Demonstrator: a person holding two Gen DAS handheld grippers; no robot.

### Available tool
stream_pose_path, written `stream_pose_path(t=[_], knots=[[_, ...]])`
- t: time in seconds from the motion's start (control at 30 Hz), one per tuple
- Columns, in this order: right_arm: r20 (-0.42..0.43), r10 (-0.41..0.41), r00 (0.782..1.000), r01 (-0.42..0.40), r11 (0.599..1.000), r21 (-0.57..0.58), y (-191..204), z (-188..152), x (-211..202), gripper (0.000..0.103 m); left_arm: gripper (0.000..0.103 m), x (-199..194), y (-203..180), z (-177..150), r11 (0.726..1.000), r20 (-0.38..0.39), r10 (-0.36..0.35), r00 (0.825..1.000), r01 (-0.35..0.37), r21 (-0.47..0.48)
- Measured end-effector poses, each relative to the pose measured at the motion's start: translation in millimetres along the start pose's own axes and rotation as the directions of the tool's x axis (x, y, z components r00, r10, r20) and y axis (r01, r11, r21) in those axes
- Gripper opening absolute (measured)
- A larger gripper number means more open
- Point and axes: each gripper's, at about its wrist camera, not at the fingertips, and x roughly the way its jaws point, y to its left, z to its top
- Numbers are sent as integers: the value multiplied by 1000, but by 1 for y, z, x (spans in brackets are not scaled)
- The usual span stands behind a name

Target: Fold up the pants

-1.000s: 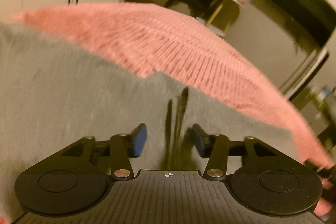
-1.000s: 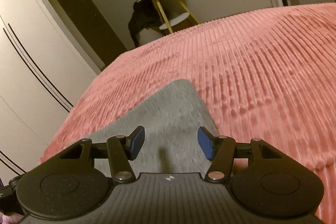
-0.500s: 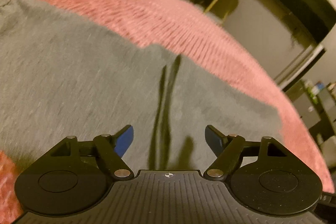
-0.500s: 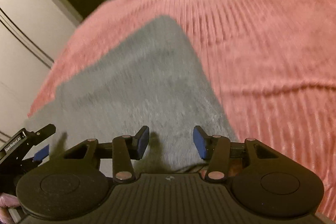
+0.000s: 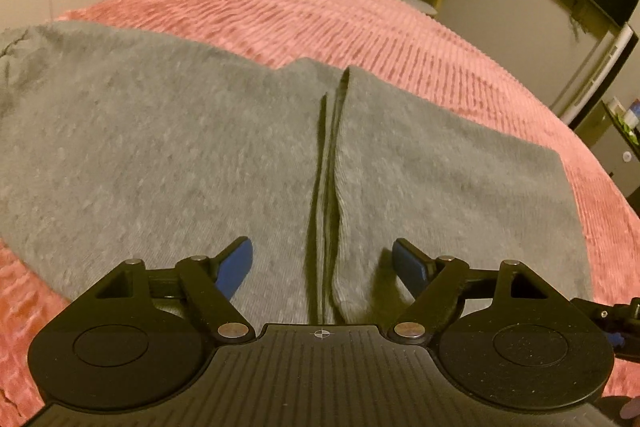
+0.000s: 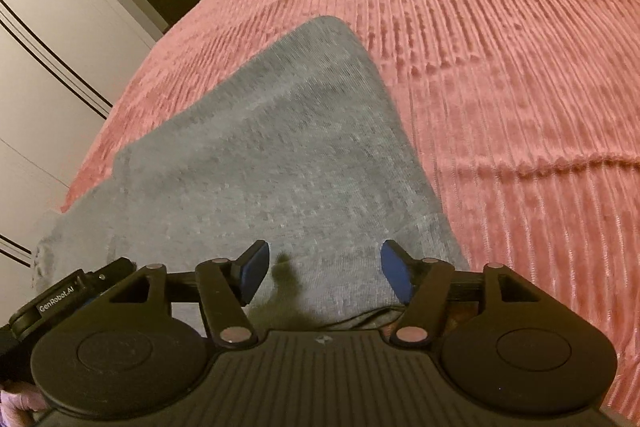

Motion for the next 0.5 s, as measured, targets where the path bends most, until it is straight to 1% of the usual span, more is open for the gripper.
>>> stream_pose_path(t=[0.13, 0.3, 0.33, 0.37, 0.4, 0.47, 0.5], knots=[[3, 10, 1000, -10, 1000, 12, -2, 0, -1, 64, 82, -1, 1, -1, 1000, -8, -21, 1000, 21, -10], [3, 12, 1000, -12, 1000, 2, 1, 0, 0, 69, 77, 5, -1, -3, 998, -37, -69, 997, 69, -3], [3, 13, 1000, -13, 1000, 0, 1, 0, 0, 70, 73, 7, -3, -4, 998, -38, -62, 997, 63, 8], [3, 14, 1000, -14, 1000, -2, 1, 0, 1, 71, 66, 8, -5, -4, 998, -35, -57, 998, 57, 21], [2, 15, 1000, -15, 1000, -2, 1, 0, 1, 71, 61, 9, -6, -4, 998, -30, -59, 998, 60, 36], [2, 16, 1000, -16, 1000, -5, 2, 0, 1, 72, 39, 10, -9, -4, 996, -23, -70, 997, 71, 61], [3, 16, 1000, -16, 1000, -6, 2, 0, 1, 72, 34, 10, -10, -4, 995, -18, -74, 997, 75, 64]])
